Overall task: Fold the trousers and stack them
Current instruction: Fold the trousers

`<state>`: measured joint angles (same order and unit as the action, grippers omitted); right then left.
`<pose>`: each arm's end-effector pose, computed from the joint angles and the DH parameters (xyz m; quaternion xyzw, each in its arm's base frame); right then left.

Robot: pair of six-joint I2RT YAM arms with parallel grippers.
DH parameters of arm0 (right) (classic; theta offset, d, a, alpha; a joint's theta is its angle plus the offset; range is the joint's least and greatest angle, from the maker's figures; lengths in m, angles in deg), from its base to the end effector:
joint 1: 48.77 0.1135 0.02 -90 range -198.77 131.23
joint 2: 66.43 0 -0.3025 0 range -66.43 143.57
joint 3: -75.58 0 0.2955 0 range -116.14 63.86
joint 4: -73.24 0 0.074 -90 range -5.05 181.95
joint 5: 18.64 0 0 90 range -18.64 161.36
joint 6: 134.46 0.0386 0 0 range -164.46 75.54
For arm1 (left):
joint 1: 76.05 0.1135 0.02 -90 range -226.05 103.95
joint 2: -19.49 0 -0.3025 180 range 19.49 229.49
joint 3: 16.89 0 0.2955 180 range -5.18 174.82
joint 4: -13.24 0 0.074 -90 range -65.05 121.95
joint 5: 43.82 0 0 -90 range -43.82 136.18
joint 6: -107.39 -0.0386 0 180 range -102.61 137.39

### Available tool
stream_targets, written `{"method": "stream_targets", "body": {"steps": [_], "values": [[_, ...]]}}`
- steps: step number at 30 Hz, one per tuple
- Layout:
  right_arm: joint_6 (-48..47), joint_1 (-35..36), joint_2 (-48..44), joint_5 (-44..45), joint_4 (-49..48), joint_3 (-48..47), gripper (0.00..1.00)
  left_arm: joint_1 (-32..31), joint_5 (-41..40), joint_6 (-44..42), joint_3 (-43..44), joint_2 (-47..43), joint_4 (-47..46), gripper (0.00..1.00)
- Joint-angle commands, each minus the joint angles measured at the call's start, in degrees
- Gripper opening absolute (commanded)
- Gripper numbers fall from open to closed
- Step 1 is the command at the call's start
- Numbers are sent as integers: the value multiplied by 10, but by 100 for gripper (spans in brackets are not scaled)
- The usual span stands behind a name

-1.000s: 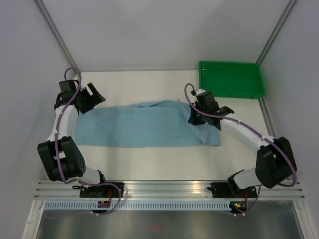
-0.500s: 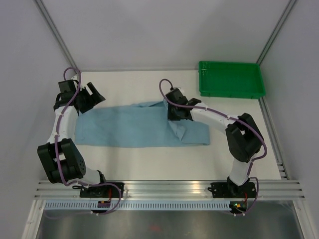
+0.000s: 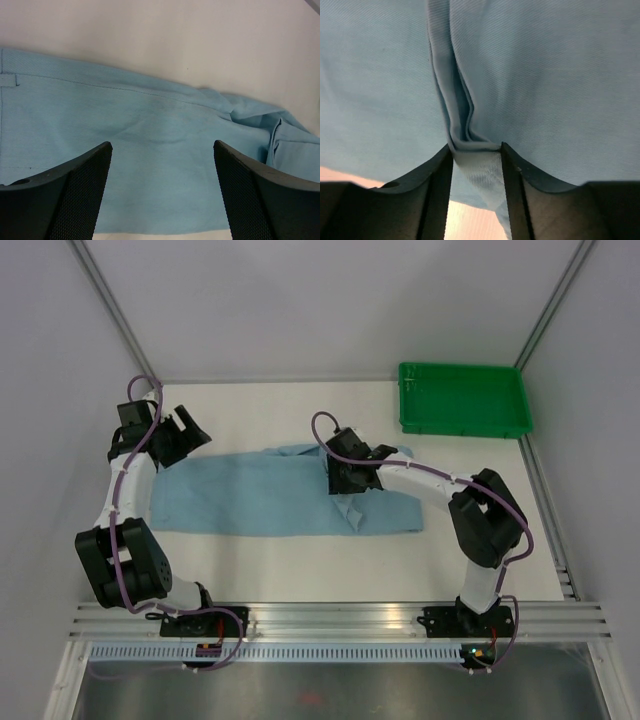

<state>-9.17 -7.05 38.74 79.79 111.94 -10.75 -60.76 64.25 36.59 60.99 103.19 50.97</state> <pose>0.3315 0.2880 0.2154 -0.0332 0.9572 0.1183 0.2621 0.3514 0.0837 0.3079 -0.2099 0.8851 -0.1575 0.3843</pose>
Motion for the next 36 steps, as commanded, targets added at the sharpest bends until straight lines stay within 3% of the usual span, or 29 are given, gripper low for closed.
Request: {"method": "stream_targets", "body": {"steps": [1, 7, 11, 14, 19, 24, 29, 33, 36], "values": [[-50, 10, -32, -66, -18, -35, 53, 0, -2, 13, -2, -7, -19, 88], [-103, -7, -62, -38, 53, -164, 71, 0, 1, 10, -9, -13, -22, 88], [-102, -39, -85, -68, 49, -157, 73, 0, 15, 8, -13, -19, -24, 88], [-97, -64, -101, -55, 54, -109, 74, -1, 20, 9, -16, -25, -19, 88], [-69, -161, -177, -54, 8, 44, 88, -3, -21, 17, -25, -48, 2, 89], [-152, -247, -203, -5, 3, 129, 92, -1, -102, 24, -25, -48, 51, 89], [-179, -333, -202, -63, -56, 206, 90, 7, -129, 25, -28, -54, 68, 89], [-200, -341, -202, -80, -90, 222, 89, 9, -131, 15, -29, -57, 68, 89], [-199, -341, -181, -154, -129, 228, 85, 16, -138, 14, -32, -47, 66, 89]]}}
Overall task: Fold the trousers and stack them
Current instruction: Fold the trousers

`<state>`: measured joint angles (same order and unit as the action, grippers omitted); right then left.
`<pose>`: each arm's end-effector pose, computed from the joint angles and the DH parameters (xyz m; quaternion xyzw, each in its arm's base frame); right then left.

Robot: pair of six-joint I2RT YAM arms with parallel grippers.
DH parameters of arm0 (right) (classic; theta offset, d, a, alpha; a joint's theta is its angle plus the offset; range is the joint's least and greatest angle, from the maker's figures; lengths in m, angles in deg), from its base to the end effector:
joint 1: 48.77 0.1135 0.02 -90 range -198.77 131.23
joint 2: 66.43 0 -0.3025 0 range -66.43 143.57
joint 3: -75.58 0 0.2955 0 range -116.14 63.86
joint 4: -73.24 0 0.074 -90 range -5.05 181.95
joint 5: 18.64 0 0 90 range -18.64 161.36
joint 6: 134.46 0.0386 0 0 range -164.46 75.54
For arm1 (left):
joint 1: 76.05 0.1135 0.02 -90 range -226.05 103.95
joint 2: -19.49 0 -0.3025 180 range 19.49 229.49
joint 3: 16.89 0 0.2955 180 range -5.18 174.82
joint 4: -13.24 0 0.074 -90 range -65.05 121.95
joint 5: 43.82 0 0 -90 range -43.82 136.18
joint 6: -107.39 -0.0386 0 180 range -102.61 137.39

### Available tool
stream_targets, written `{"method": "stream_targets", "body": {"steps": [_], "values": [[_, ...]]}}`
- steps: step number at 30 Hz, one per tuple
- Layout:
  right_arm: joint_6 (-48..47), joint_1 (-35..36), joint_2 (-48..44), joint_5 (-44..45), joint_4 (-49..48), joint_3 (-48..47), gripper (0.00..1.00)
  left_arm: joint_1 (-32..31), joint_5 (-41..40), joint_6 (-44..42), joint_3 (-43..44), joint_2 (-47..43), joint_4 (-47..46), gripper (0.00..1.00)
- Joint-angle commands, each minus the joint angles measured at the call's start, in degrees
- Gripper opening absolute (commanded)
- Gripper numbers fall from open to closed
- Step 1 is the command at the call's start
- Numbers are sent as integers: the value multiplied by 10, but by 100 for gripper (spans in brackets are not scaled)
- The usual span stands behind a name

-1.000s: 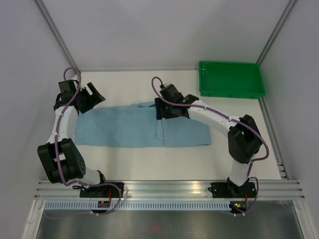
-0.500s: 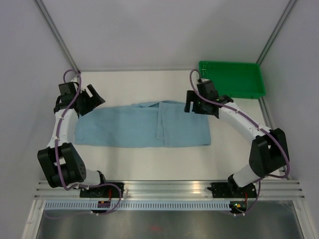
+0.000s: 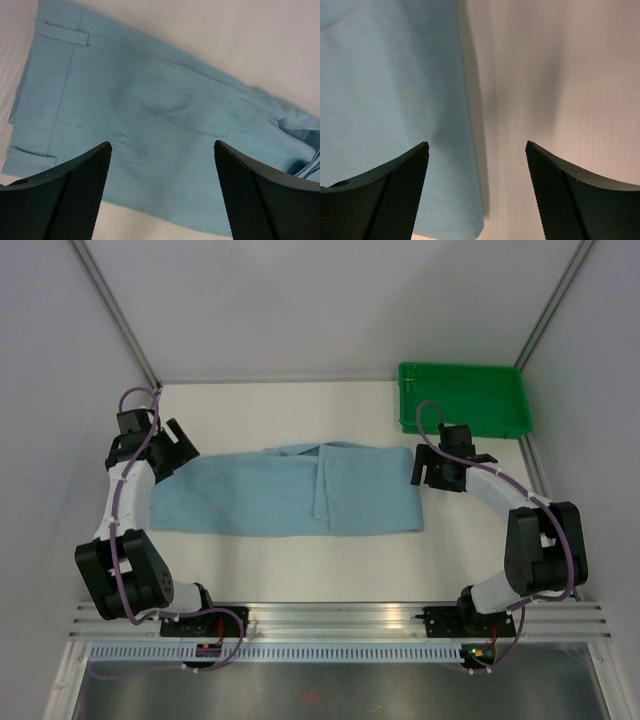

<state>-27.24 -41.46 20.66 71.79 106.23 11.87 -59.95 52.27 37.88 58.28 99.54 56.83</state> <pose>0.3355 0.0427 0.2046 0.0838 0.9536 0.0579 0.2834 0.3246 0.0894 0.3022 -0.2752 0.8924 -0.0632 0.3519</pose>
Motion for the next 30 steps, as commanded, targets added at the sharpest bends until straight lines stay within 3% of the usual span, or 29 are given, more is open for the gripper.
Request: {"method": "stream_targets", "body": {"steps": [1, 14, 15, 17, 18, 21, 24, 30], "values": [[-12, 2, 7, -87, -90, 3, 84, 10, -19, 1, -4, -7, 7, 89], [12, 8, 84, -145, -135, 0, 78, 70, 14, 11, -7, 7, 3, 89], [10, 8, 84, -145, -134, 0, 78, 70, 32, 9, -7, 2, -7, 88], [8, 9, 78, -141, -129, 1, 78, 66, 157, 10, -21, -23, -42, 83], [2, 9, 75, -140, -130, 2, 79, 37, 205, 17, -29, -32, -73, 82], [-4, 9, 71, -144, -135, 1, 79, -71, 220, 3, -26, -42, -94, 83], [-6, 9, 80, -144, -133, -7, 79, -145, 275, 43, -57, -36, -171, 83], [-5, 9, 75, -147, -137, 0, 79, -308, 231, 89, -68, 20, -269, 83]]}}
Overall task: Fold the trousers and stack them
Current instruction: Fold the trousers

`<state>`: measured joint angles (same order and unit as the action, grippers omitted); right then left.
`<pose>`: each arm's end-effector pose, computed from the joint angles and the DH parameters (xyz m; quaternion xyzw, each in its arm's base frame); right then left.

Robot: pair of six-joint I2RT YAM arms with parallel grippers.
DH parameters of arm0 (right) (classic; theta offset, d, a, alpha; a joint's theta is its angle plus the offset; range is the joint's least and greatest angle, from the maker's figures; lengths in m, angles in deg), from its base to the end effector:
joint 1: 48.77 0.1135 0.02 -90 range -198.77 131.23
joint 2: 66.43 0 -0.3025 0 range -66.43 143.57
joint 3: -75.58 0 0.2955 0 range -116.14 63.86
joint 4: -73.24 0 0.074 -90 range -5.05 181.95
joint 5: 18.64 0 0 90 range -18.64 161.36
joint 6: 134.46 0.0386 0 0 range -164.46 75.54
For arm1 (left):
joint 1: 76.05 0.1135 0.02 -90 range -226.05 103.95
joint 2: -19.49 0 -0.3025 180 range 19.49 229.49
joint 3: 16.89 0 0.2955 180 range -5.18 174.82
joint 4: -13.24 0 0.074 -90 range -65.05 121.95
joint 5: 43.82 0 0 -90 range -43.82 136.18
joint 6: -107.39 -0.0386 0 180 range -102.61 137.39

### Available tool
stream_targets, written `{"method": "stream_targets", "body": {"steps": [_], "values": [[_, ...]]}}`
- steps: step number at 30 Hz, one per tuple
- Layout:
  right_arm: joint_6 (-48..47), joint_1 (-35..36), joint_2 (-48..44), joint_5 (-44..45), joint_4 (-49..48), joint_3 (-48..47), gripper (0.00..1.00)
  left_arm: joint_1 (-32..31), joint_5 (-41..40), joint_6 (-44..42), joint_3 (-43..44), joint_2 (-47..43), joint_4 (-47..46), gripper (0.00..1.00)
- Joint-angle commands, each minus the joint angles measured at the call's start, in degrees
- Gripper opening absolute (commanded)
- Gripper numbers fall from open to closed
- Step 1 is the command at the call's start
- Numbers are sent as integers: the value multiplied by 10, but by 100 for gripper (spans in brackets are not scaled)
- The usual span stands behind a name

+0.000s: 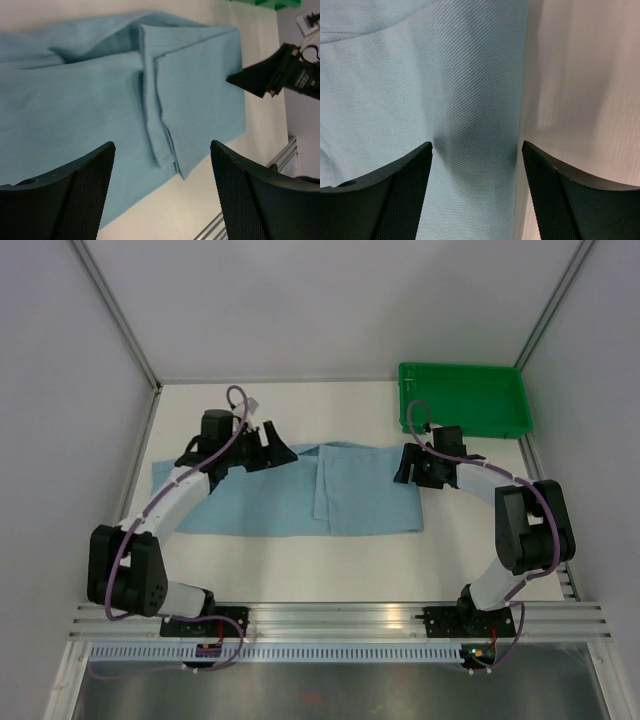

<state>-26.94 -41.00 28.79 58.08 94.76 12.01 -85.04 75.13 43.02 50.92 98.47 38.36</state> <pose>0.3614 0.0583 0.1704 0.0437 0.9421 0.1757 0.2822 0.3319 -0.0714 0.2894 -0.0133 0.8711 -0.3430 0.3512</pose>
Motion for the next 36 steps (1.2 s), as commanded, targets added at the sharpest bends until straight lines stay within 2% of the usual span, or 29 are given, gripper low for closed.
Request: {"method": "stream_targets", "body": {"steps": [1, 5, 10, 14, 22, 28, 31, 33, 34, 35, 36], "values": [[-11, 4, -6, -10, -22, -2, 80, -74, -10, 46, 9, 47, -92, 83], [-12, 4, -8, -15, -19, -3, 80, -139, -63, 59, 34, 128, -122, 83], [-12, 4, -19, -22, -20, -3, 80, -169, -96, 73, 47, 196, -148, 83], [-16, 3, -28, -22, -13, -1, 80, -174, -121, 72, 41, 215, -159, 83], [-24, 4, -30, -23, -3, 1, 80, -195, -103, 79, 46, 259, -184, 79], [-29, 4, -27, -21, 2, 0, 80, -214, -122, 87, 45, 278, -177, 79], [-32, 4, -25, -18, 6, 3, 80, -214, -149, 86, 50, 283, -161, 75], [-33, 4, -26, -18, 7, 6, 79, -213, -149, 88, 50, 285, -162, 67], [-33, 4, -26, -17, 7, 7, 79, -214, -148, 90, 49, 284, -162, 63], [-34, 4, -26, -16, 7, 8, 79, -214, -152, 93, 50, 282, -161, 52], [-34, 4, -27, -14, 7, 9, 79, -214, -154, 94, 50, 278, -160, 46]]}}
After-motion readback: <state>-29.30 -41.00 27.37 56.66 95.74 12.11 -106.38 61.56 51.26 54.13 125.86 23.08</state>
